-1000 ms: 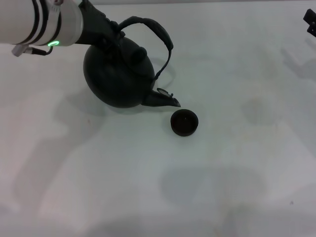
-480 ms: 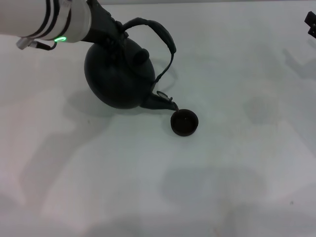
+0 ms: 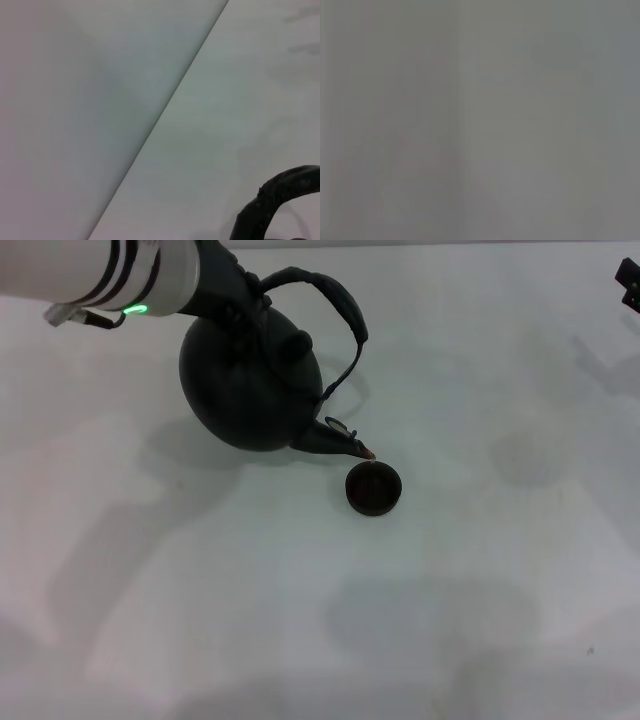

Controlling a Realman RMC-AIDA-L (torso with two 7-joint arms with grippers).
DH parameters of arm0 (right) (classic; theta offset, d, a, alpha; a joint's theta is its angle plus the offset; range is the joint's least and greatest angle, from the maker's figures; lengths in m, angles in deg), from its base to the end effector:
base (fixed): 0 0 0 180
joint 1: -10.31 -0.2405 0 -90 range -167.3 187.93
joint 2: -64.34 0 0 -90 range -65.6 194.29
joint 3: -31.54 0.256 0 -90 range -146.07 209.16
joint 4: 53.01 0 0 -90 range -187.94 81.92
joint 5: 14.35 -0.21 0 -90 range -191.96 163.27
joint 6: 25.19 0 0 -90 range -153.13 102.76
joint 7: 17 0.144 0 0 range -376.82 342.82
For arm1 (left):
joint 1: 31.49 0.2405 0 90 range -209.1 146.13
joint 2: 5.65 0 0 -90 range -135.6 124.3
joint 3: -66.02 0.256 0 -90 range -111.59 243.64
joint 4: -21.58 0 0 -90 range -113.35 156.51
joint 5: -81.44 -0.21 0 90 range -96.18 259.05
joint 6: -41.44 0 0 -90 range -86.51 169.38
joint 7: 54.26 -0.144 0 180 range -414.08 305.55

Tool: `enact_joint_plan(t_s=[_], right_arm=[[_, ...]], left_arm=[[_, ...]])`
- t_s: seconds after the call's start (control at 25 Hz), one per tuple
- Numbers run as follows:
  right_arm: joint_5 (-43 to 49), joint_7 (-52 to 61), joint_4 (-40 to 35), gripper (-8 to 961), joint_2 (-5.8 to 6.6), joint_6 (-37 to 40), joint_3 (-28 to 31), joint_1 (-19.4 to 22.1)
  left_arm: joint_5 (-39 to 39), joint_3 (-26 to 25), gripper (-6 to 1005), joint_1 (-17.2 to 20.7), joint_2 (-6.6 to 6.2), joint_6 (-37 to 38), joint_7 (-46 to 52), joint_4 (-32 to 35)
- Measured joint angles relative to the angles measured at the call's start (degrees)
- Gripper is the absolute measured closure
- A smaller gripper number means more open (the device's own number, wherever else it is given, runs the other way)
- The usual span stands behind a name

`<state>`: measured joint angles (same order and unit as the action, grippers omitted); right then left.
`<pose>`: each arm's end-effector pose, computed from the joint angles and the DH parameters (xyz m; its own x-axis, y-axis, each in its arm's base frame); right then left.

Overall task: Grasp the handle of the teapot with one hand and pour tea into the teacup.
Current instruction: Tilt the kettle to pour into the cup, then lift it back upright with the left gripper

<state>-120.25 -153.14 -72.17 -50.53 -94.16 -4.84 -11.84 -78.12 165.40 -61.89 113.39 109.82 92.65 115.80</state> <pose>0.3544 0.3339 0.0525 0.7263 -0.0602 -0.6847 -0.6466 -0.3978 -0.6509 -0.1032 0.3624 -0.0141 0.9584 0.2095 -0.1938 0.0413 -0.7736 -0.6323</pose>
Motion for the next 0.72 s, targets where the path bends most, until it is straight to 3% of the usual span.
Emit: enact_joint_plan(t_s=[0.72], right_arm=[[0.0, 0.0, 0.0, 82, 0.0, 2.8, 0.0, -0.2]], left_arm=[[-2.6, 2.5, 847, -3.0, 0.27, 1.0, 0.3, -1.2]])
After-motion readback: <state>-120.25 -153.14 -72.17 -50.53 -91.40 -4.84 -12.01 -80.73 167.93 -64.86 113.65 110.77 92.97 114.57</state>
